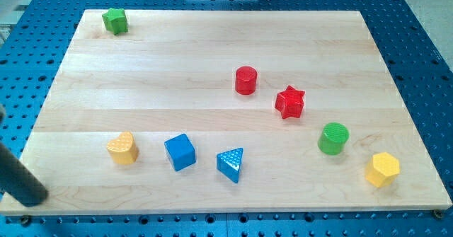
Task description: Push the heart to the top left of the blue cube
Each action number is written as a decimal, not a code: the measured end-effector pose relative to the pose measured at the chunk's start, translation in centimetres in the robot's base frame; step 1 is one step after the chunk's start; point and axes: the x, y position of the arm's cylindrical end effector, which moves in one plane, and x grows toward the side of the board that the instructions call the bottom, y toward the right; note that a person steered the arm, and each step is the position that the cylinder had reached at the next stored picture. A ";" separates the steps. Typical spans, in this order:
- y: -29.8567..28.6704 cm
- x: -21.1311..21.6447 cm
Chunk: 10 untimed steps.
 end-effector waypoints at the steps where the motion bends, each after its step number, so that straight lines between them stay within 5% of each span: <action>1: 4.2 -0.3; 3: 8.4 -8.3; 4: 9.6 -8.7; 8: 9.5 -8.1; 10: 10.8 -4.2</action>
